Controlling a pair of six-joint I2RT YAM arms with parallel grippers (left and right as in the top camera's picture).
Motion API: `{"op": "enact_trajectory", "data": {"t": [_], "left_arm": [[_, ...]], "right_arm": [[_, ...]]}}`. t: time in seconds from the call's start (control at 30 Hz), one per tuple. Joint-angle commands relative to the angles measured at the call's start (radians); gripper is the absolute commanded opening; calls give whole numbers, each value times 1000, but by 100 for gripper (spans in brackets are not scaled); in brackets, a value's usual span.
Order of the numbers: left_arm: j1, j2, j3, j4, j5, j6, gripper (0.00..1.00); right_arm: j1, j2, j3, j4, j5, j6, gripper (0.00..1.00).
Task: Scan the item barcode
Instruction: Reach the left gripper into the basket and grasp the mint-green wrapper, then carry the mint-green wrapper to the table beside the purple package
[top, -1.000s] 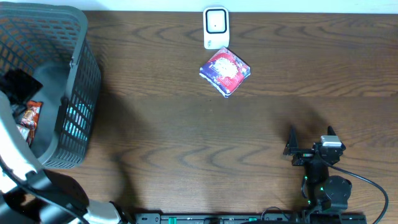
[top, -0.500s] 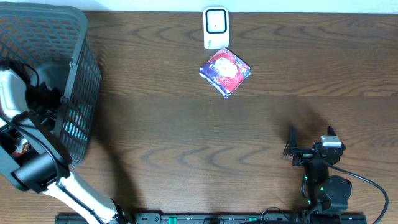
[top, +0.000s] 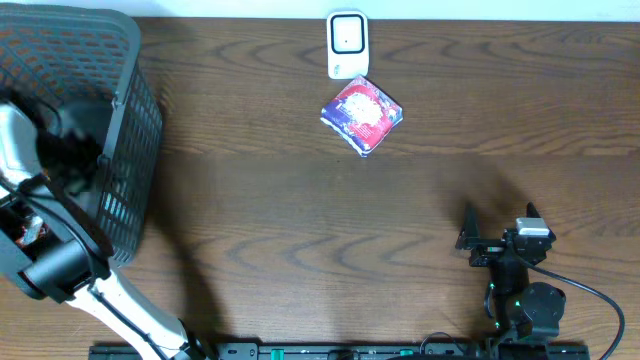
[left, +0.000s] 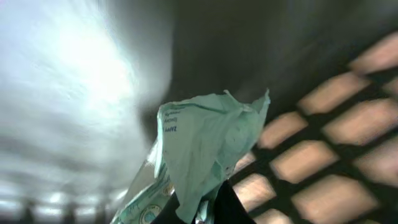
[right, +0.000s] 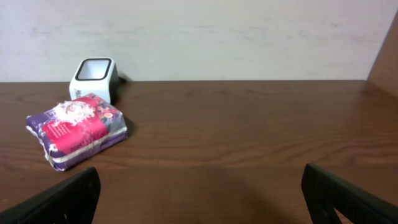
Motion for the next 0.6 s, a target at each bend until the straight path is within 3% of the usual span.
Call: {"op": "enact_trajectory", "data": {"t": [0.0, 0.03, 0.1, 0.27, 0.37, 0.57], "left_arm": [[5, -73, 260, -33, 5, -93, 7], [5, -132, 377, -26, 6, -142, 8], [3, -189, 435, -2, 6, -170, 7], [-54, -430, 455, 127, 88, -303, 7], [-176, -515, 455, 185, 162, -302, 7], [-528, -524, 440, 237, 83, -302, 7]], "right_arm": [[-5, -6, -1, -4, -1, -10, 99], [-5, -6, -1, -4, -2, -10, 99], [-5, -6, -1, -4, -1, -10, 99], [-5, -6, -1, -4, -2, -10, 99], [-5, -6, -1, -4, -1, -10, 99], [-5, -5, -1, -4, -1, -10, 99]]}}
